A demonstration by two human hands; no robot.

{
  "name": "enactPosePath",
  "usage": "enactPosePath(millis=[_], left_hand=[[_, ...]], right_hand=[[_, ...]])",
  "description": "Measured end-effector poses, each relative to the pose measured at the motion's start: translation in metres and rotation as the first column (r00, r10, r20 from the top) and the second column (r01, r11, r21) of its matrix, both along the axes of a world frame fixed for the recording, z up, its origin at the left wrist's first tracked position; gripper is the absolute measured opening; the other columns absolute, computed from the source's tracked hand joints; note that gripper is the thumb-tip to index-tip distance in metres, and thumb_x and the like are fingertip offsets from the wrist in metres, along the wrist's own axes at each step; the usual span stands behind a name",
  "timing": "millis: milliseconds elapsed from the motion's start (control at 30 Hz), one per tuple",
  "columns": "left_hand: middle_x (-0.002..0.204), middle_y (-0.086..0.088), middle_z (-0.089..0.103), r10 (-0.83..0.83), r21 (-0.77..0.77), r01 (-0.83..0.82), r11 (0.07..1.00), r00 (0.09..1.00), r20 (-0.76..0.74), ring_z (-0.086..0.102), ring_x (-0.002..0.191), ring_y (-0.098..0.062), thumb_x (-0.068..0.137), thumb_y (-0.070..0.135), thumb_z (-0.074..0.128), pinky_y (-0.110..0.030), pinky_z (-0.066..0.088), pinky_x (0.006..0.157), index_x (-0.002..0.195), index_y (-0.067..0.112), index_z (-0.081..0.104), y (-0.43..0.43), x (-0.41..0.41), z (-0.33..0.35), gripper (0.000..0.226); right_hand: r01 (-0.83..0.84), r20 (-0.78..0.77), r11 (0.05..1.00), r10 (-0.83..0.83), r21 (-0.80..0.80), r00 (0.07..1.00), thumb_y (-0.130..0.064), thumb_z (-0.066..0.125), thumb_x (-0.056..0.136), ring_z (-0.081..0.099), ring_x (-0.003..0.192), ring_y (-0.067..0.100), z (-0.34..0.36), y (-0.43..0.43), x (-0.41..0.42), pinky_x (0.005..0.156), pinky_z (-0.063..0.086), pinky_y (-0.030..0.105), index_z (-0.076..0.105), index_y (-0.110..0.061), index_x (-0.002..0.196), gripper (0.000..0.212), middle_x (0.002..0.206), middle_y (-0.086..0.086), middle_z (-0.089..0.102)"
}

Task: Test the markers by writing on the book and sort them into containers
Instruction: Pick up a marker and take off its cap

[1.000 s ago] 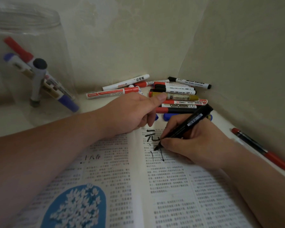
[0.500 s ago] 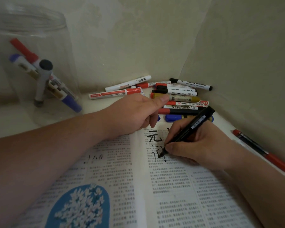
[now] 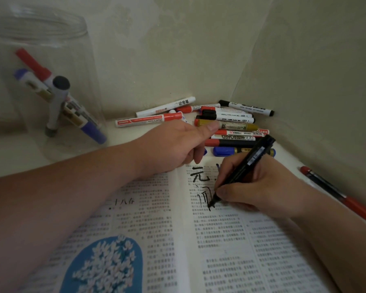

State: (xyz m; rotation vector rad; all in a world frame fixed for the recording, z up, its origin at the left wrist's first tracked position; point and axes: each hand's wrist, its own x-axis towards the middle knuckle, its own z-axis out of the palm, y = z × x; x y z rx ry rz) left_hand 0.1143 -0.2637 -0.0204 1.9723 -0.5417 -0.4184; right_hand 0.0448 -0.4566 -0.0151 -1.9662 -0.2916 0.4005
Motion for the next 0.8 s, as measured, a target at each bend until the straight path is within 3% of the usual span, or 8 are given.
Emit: enactPosePath(millis=[100,267,433,633,733,800], left_hand=[[0.047,0.001,0.035,-0.004,-0.012,0.004,1.0,1.0,-0.006,0.029,0.041,-0.013,0.094,0.066,0.038,-0.021,0.028,0.043,0.072,-0.002,0.062,-0.0004,-0.0002,0.0001,0.076],[0.047,0.0,0.035,0.001,-0.005,-0.001,1.0,1.0,-0.004,0.03,0.04,-0.013,0.094,0.066,0.038,-0.019,0.029,0.041,0.07,0.0,0.063,0.0001,0.0,-0.0001,0.074],[0.047,0.0,0.034,-0.009,-0.018,0.009,1.0,1.0,-0.006,0.029,0.041,-0.014,0.093,0.066,0.038,-0.02,0.029,0.042,0.069,0.001,0.063,0.0005,-0.0007,0.0009,0.074],[0.043,0.003,0.036,-0.006,-0.028,0.007,1.0,1.0,0.009,0.031,0.036,-0.011,0.096,0.063,0.038,-0.015,0.029,0.039,0.074,-0.004,0.063,0.0005,-0.001,0.0008,0.075],[0.042,0.005,0.037,-0.013,-0.03,0.013,0.999,1.0,0.013,0.032,0.035,-0.009,0.097,0.062,0.037,-0.014,0.029,0.039,0.072,-0.002,0.063,0.0005,-0.0011,0.0012,0.073],[0.044,0.003,0.036,-0.031,-0.032,0.031,0.999,0.999,0.014,0.031,0.037,-0.01,0.097,0.062,0.036,-0.015,0.029,0.039,0.071,0.0,0.063,0.0007,-0.0009,0.0018,0.072]], right_hand=[[0.097,0.013,0.991,-0.099,0.088,0.995,-0.013,0.075,0.072,0.044,0.038,0.017,-0.0035,0.0009,0.0004,0.039,0.035,0.02,0.071,-0.009,0.073,0.006,0.052,0.012,0.058],[0.105,0.054,0.994,-0.106,0.02,0.993,-0.004,0.075,0.084,0.046,0.04,0.017,-0.0031,0.0025,-0.0003,0.041,0.038,0.02,0.07,-0.006,0.076,0.01,0.053,0.012,0.056],[0.071,0.091,0.997,-0.068,-0.02,0.993,-0.019,0.074,0.075,0.049,0.042,0.014,-0.0031,0.0019,0.0,0.043,0.039,0.019,0.073,-0.012,0.076,0.008,0.054,0.007,0.06],[0.019,0.08,0.999,-0.016,-0.033,0.997,-0.004,0.079,0.082,0.055,0.045,0.007,0.0026,0.0033,-0.0037,0.046,0.042,0.015,0.074,-0.004,0.079,0.006,0.059,0.003,0.067],[0.047,0.083,0.997,-0.042,-0.062,0.996,-0.013,0.076,0.076,0.05,0.042,0.012,0.0026,0.0047,-0.0018,0.044,0.04,0.02,0.071,-0.009,0.073,0.007,0.053,0.003,0.061],[0.065,0.077,0.996,-0.06,-0.065,0.995,-0.009,0.075,0.078,0.047,0.041,0.014,0.0027,0.0043,-0.0002,0.043,0.039,0.021,0.069,-0.01,0.071,0.01,0.05,0.003,0.057]])
